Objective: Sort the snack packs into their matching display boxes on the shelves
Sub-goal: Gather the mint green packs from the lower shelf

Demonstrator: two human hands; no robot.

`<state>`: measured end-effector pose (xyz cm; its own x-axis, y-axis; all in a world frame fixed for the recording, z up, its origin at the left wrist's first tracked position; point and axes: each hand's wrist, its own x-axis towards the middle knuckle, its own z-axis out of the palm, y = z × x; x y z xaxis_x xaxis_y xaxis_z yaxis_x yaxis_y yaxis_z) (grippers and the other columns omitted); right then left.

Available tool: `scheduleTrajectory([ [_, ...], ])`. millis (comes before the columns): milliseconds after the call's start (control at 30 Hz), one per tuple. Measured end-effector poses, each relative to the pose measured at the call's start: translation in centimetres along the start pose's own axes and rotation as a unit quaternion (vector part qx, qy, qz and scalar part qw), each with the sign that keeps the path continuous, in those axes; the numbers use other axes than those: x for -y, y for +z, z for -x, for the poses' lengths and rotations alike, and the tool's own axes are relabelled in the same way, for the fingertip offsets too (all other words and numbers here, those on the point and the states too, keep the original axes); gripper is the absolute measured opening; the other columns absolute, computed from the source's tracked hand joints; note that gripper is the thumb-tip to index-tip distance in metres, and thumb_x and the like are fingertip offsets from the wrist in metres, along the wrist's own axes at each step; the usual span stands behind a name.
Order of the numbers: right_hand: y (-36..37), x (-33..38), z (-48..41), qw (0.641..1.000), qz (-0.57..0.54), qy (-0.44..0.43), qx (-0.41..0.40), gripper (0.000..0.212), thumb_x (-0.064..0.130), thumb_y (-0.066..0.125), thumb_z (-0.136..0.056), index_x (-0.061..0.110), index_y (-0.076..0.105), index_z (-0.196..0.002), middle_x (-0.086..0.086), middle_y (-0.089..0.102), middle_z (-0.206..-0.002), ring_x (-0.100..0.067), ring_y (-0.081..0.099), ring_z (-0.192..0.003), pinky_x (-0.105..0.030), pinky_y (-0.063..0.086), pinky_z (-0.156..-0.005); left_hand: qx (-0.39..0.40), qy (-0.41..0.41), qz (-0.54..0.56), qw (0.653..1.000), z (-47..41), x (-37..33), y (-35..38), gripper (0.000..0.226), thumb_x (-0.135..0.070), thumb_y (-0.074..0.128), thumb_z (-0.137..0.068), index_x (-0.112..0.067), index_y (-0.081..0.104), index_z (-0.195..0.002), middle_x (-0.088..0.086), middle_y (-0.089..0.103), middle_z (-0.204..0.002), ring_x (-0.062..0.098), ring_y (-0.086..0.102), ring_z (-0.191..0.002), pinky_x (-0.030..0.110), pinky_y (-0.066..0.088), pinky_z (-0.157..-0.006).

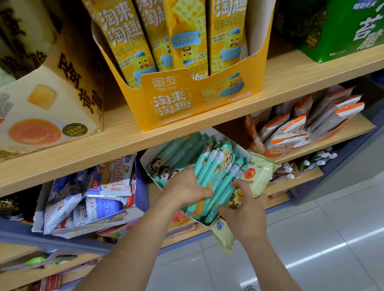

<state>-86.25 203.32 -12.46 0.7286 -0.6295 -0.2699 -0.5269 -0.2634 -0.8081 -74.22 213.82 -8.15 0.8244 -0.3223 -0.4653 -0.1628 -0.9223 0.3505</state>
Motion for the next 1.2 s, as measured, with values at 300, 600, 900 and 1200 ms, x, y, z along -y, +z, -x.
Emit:
scheduleTrajectory([
  [300, -2.0, -0.8, -1.2, 0.998, 0.063, -0.020, -0.012, 0.047, 0.020, 0.074, -0.078, 0.037, 0.046, -0.112, -0.005, 0.033, -0.113, -0.018, 0.048, -0.070, -0.031, 0.047, -0.065, -0.119, -0.070, 0.190, 0.972, 0.1, 0.7, -0.3, 0.042, -0.045, 0.070, -0.065, -0.017, 0.059, -0.094, 0.002, 0.069, -0.088, 0.021, 0.065, -0.078, 0.037, 0.056, -0.073],
  [600, -2.3, -0.2, -1.2, 0.994, 0.105, -0.043, 0.000, 0.070, 0.028, 0.069, -0.085, 0.049, 0.033, -0.141, -0.007, 0.032, -0.126, -0.022, 0.050, -0.084, -0.034, 0.053, -0.073, -0.141, 0.000, -0.026, 0.990, 0.4, 0.8, 1.9, 0.072, -0.044, 0.068, -0.085, -0.024, 0.025, -0.139, 0.008, 0.049, -0.128, 0.029, 0.054, -0.113, 0.041, 0.045, -0.083],
  [900, -2.5, -0.6, -1.3, 0.993, 0.105, -0.049, 0.005, 0.044, 0.030, 0.067, -0.085, 0.041, 0.055, -0.126, -0.006, 0.035, -0.125, -0.018, 0.048, -0.073, -0.032, 0.053, -0.074, -0.139, 0.155, -0.292, 0.934, 1.7, -1.5, 4.4, 0.041, -0.041, 0.037, -0.103, -0.013, 0.065, -0.114, 0.006, 0.058, -0.116, 0.025, 0.047, -0.114, 0.039, 0.040, -0.090],
  [1200, -2.8, -1.1, -1.5, 0.999, -0.003, -0.029, 0.020, 0.024, 0.024, 0.065, -0.092, 0.033, 0.061, -0.114, -0.007, 0.041, -0.126, 0.002, 0.041, -0.077, -0.006, 0.031, -0.060, -0.028, 0.081, -0.154, 0.984, 0.3, -4.0, 4.3, 0.050, -0.058, 0.061, -0.083, -0.017, 0.054, -0.109, 0.003, 0.064, -0.101, 0.027, 0.062, -0.096, 0.034, 0.046, -0.070],
])
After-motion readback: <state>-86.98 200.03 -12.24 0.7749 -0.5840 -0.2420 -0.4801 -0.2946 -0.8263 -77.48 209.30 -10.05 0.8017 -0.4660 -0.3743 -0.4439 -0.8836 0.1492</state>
